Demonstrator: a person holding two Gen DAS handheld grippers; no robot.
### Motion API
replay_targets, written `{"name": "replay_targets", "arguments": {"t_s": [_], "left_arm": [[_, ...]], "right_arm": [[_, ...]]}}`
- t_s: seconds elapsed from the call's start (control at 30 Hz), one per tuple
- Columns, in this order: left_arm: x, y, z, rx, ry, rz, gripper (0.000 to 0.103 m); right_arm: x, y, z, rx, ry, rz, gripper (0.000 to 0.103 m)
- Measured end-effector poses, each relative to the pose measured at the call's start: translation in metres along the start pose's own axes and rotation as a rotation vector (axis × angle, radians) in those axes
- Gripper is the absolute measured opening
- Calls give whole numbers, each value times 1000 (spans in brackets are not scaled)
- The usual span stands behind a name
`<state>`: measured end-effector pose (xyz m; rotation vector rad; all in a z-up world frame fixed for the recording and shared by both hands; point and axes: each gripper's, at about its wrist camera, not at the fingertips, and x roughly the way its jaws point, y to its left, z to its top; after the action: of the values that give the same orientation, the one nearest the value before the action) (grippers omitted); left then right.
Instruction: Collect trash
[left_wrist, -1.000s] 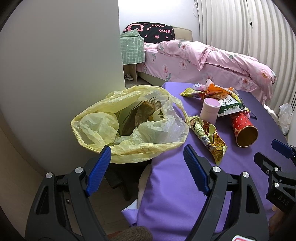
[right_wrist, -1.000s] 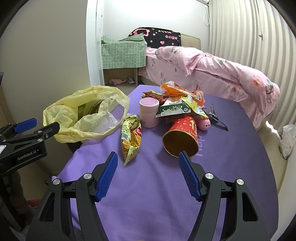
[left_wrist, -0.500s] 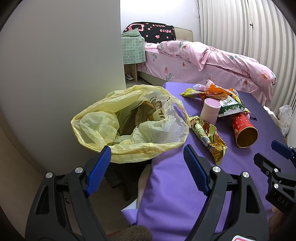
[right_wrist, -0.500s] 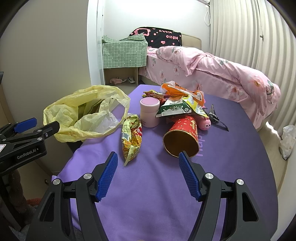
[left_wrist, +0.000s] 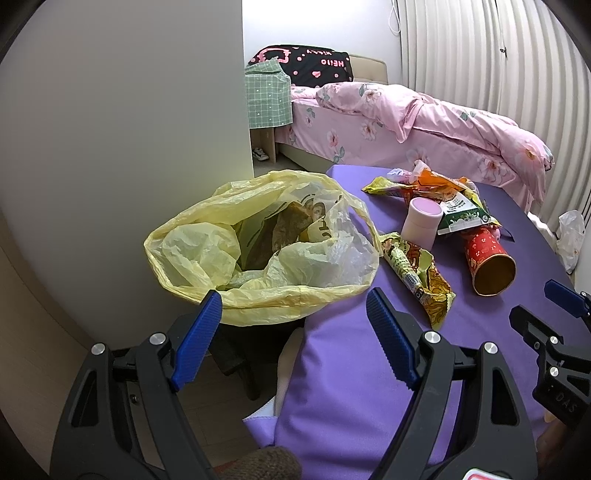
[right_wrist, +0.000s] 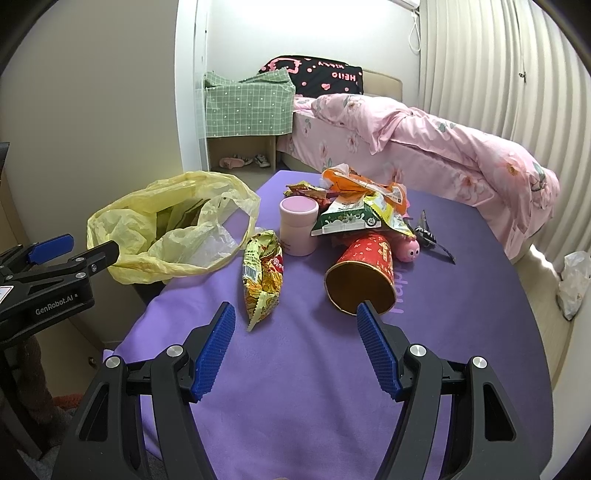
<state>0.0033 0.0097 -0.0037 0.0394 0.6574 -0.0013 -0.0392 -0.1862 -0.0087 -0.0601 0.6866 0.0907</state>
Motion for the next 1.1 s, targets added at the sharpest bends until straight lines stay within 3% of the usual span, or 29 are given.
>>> {"name": "replay_targets", "arguments": {"t_s": [0.67, 0.73, 0.97, 1.03, 1.1], "left_arm": [[0, 1, 2, 4, -5, -14, 76], [3, 0, 8, 11, -9, -47, 76], [30, -38, 32, 77, -13, -290, 77], [45, -54, 35, 106, 24, -382, 82], [56, -65, 35, 117, 67, -424, 83]], "right_arm": [[-1, -3, 2, -6, -7, -12, 65], [-3, -9, 5, -12, -22, -41, 65], [8, -62, 25, 38, -48, -144, 65], [11, -75, 27, 49, -47, -174, 65], [14, -91, 26, 65, -41, -210, 65]]}}
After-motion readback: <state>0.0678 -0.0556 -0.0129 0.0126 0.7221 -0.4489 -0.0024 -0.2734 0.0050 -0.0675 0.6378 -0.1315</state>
